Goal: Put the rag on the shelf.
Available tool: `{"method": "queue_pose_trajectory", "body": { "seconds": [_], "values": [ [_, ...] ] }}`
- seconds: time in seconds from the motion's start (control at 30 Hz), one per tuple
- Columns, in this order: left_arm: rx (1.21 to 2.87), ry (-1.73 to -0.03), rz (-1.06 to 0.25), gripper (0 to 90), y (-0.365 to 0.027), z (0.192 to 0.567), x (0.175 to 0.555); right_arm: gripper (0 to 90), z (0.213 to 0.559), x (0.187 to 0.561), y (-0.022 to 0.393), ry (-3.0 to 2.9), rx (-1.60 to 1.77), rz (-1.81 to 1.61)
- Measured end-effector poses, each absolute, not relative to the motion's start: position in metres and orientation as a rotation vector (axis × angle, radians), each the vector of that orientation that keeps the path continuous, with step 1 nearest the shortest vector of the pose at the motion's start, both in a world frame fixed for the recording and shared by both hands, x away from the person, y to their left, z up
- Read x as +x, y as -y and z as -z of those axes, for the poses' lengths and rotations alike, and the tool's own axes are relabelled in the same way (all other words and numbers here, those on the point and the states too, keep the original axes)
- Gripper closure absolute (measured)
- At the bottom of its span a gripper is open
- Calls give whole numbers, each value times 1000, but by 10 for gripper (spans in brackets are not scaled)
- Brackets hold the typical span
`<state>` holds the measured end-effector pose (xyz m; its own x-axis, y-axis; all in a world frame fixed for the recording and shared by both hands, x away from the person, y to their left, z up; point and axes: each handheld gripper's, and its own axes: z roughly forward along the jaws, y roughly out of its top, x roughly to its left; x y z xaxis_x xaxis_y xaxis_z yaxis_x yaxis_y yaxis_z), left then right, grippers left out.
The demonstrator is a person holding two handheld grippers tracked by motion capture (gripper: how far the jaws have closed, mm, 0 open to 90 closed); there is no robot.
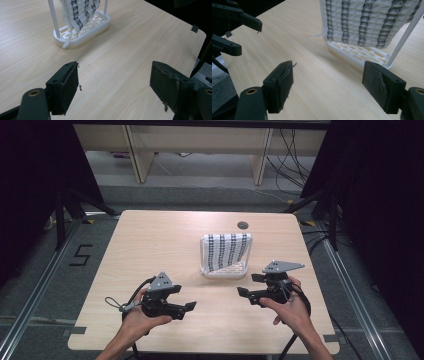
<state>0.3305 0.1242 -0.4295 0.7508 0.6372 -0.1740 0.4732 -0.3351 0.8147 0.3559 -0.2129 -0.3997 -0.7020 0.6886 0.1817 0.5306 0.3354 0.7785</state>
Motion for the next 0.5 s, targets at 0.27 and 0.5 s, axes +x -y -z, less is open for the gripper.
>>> {"method": "queue_pose_trajectory", "body": {
  "seconds": [0.27,0.5],
  "values": [
    [2021,-839,-222,194,-127,440,325,220,412,353,215,-2425,1143,-1280],
    [2059,-836,-227,192,-126,449,320,219,421,346,214,-2433,1162,-1283]
  ]
}}
